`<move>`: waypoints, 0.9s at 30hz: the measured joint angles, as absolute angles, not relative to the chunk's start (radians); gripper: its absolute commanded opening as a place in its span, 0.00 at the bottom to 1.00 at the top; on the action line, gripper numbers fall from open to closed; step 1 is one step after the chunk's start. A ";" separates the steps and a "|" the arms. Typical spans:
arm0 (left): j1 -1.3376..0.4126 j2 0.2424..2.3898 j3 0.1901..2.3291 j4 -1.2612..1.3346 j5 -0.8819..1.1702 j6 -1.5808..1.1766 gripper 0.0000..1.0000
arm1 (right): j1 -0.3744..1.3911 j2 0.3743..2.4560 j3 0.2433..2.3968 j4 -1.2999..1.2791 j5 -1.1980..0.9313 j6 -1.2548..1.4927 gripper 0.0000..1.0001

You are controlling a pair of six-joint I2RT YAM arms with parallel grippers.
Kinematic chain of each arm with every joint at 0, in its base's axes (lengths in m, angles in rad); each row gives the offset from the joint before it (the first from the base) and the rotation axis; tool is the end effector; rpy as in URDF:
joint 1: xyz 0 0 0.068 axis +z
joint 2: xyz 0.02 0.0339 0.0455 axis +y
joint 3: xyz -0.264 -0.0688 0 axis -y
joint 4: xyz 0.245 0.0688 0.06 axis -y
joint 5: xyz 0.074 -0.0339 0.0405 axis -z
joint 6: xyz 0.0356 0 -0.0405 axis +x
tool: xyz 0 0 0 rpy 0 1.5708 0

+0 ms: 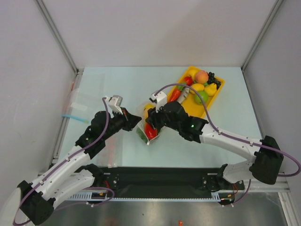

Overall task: Place the food in the zip-top bag and seal the zipper
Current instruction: Adjust the zipper food storage bag at the center of the board.

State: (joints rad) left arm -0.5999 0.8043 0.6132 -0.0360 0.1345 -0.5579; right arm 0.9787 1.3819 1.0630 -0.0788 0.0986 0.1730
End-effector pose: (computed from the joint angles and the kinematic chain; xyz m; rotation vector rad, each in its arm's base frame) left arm 0.1585 -0.1142 0.2914 0.1413 1.8934 -0.9318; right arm 0.1830 0.2659 0.3106 -0.7325 1.8881 0.6487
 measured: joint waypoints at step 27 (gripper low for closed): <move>-0.600 0.802 0.634 -0.075 0.134 -0.553 0.00 | 0.978 1.251 1.180 -0.483 0.401 0.286 0.56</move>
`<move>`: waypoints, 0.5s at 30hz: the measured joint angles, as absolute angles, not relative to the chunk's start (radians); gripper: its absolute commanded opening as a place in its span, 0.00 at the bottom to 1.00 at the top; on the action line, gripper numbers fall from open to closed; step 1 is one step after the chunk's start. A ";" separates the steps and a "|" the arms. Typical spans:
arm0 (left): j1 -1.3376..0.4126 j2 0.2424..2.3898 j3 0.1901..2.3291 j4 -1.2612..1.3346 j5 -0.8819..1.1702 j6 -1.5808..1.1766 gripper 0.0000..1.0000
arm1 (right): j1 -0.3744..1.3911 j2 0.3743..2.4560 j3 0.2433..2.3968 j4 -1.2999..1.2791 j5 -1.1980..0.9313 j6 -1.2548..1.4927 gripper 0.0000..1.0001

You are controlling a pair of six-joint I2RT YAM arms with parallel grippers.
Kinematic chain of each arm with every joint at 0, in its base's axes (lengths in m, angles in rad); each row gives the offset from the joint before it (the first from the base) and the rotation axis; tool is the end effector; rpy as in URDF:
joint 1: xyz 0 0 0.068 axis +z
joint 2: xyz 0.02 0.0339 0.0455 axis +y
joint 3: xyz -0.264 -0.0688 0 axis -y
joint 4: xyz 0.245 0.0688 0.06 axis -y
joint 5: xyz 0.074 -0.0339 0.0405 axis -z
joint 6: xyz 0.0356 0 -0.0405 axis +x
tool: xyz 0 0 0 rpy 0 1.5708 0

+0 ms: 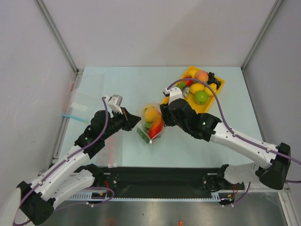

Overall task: Place the food in the zip-top bag and seal the zipper
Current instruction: Adjust the zipper food storage bag at the center of the board.

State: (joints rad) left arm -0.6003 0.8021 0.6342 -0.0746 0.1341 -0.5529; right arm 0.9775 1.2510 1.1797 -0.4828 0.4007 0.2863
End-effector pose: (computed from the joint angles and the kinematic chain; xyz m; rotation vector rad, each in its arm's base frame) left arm 0.1575 -0.1136 0.2952 0.1457 1.9082 -0.9231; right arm 0.1661 0.2215 0.3503 -0.4836 2.0383 0.3440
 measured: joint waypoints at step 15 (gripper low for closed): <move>-0.600 0.802 0.643 -0.078 0.134 -0.549 0.00 | 0.973 1.286 1.203 -0.609 0.427 0.368 0.00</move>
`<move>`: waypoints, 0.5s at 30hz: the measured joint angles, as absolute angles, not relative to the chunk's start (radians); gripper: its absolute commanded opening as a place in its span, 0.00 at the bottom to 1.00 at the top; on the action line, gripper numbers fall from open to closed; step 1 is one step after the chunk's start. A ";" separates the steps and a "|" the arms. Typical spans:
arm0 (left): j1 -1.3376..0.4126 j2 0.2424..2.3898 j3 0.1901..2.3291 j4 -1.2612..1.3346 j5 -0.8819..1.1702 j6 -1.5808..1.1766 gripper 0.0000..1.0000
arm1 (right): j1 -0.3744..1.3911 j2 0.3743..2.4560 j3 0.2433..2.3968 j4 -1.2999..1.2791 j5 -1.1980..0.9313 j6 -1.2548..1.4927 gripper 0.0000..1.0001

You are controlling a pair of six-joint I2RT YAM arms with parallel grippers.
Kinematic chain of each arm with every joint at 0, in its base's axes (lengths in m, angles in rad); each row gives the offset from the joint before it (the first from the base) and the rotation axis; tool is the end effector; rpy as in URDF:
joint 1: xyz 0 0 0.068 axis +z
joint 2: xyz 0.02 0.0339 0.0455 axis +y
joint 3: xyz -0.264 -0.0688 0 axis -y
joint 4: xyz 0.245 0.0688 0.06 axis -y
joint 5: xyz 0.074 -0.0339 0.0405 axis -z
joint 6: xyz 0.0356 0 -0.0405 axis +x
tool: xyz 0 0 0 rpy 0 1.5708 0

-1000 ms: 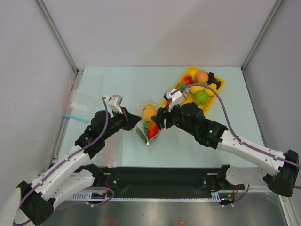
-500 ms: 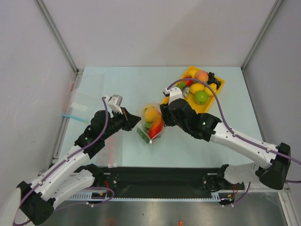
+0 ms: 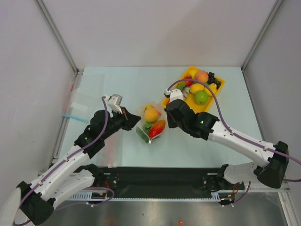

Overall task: Place the food in the zip-top bag and seal the zipper
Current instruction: Adjust the zipper food storage bag at the center of the board.

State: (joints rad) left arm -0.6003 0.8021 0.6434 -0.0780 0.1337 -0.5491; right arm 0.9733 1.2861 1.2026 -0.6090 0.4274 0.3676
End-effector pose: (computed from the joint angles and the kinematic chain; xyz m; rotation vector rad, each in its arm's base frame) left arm 0.1575 -0.1136 0.2982 0.1491 1.9012 -0.9222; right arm 0.1680 0.2206 0.3383 -0.4405 2.1590 0.2671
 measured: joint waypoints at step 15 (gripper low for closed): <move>-0.683 0.965 0.976 -0.367 0.192 -0.545 0.00 | 0.987 1.341 1.470 -0.758 0.352 0.484 0.00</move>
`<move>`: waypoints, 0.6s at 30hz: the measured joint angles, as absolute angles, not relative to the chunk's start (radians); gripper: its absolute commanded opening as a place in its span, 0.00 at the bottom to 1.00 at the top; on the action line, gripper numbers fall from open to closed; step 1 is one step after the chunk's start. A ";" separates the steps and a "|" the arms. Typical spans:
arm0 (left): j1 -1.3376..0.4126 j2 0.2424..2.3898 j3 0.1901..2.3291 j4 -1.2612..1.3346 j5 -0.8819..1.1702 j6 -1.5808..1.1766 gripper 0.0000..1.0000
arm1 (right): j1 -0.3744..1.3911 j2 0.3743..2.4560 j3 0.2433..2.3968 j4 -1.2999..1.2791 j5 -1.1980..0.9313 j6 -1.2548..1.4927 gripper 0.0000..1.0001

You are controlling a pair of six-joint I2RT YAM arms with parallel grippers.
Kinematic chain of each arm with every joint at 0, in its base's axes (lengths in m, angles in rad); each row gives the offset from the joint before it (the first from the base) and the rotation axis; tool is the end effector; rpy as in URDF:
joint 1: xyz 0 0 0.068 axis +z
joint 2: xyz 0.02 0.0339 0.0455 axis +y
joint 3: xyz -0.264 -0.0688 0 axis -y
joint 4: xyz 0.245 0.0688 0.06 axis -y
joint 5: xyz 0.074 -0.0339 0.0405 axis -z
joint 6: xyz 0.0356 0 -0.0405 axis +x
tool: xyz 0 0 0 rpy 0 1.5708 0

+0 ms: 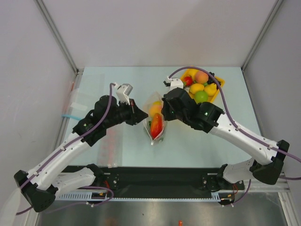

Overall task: Place the food in the zip-top bag and seal the zipper
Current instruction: Adjust the zipper food storage bag at the center of the board.

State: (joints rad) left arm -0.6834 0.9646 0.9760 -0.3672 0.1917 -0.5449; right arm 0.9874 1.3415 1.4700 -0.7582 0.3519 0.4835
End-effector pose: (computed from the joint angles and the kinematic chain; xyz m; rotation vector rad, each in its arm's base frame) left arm 0.1632 -0.1417 0.3553 0.2785 2.0351 -0.9821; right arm 0.1656 0.2287 0.3982 -0.3532 2.1642 0.4574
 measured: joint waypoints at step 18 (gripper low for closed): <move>-0.744 1.078 0.993 -0.447 0.355 -0.598 0.09 | 0.957 1.468 1.470 -0.764 0.262 0.603 0.00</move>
